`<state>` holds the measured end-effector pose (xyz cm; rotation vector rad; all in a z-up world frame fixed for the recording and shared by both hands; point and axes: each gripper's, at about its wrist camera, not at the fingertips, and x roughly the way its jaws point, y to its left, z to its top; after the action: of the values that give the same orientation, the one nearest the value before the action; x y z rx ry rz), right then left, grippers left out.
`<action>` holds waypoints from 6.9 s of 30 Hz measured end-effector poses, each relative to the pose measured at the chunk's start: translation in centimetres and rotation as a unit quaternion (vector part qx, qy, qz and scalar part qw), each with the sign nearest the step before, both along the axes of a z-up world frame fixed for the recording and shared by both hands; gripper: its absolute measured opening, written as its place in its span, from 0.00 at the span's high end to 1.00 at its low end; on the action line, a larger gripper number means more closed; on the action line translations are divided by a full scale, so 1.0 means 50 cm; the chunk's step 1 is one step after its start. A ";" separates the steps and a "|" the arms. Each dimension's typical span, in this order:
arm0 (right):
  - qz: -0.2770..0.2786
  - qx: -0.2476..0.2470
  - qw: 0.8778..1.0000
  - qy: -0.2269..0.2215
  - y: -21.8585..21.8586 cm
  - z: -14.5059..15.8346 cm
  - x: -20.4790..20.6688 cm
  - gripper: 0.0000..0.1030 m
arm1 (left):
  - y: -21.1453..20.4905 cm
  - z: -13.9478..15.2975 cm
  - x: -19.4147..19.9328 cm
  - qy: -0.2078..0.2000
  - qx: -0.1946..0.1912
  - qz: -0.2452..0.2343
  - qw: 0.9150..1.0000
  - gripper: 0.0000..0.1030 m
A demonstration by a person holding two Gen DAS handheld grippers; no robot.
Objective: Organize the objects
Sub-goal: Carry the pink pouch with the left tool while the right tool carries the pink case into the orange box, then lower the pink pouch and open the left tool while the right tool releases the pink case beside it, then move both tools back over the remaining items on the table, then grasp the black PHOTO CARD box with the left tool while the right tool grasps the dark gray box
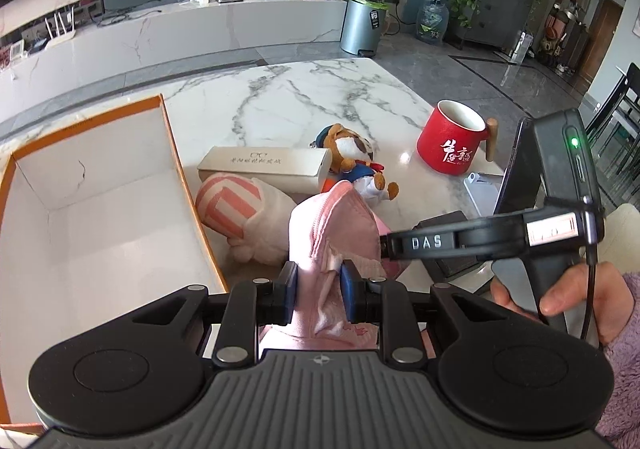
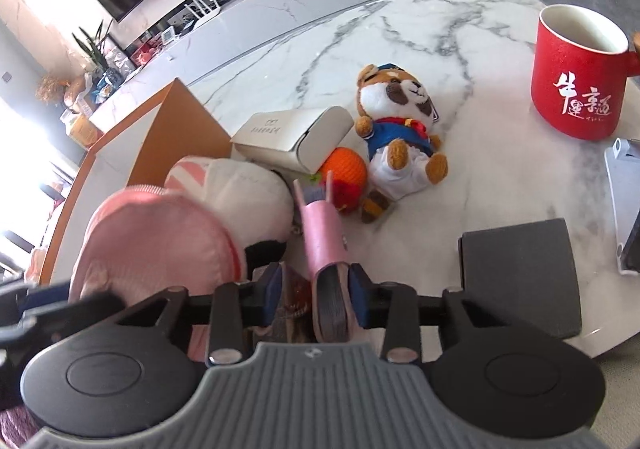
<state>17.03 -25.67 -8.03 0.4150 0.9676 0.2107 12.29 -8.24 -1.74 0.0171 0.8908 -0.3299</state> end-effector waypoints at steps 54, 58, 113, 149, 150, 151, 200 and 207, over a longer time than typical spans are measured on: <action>0.047 0.028 0.997 0.055 0.458 0.051 0.002 0.82 | 0.390 -0.040 -0.062 0.029 -0.030 0.109 0.993 0.69; 0.065 0.021 0.996 0.059 0.480 0.043 0.000 0.83 | 0.400 -0.033 -0.076 0.029 -0.042 0.097 0.994 0.66; 0.201 -0.107 0.974 0.007 0.599 0.073 -0.030 0.87 | 0.508 -0.029 -0.089 0.030 -0.120 0.151 0.981 0.70; 0.086 -0.129 0.985 -0.069 0.336 0.228 -0.149 0.71 | 0.261 0.100 -0.128 -0.032 -0.138 0.022 0.990 0.70; 0.078 -0.136 0.985 -0.067 0.308 0.228 -0.156 0.71 | 0.237 0.097 -0.123 -0.025 -0.141 0.011 0.990 0.70; 0.072 -0.143 0.985 -0.065 0.279 0.226 -0.161 0.71 | 0.214 0.093 -0.117 -0.019 -0.142 0.001 0.990 0.70; -0.109 -0.038 0.993 0.006 -0.187 -0.030 -0.068 0.30 | -0.181 -0.156 0.111 0.111 0.042 0.012 0.993 0.70; -0.121 0.007 0.992 0.043 -0.205 -0.058 -0.057 0.53 | -0.184 -0.159 0.113 0.112 0.025 0.014 0.993 0.71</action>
<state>14.17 -35.91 -10.95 0.5536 0.9908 -0.0214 17.95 -17.42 -9.68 0.0135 1.1198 -0.2860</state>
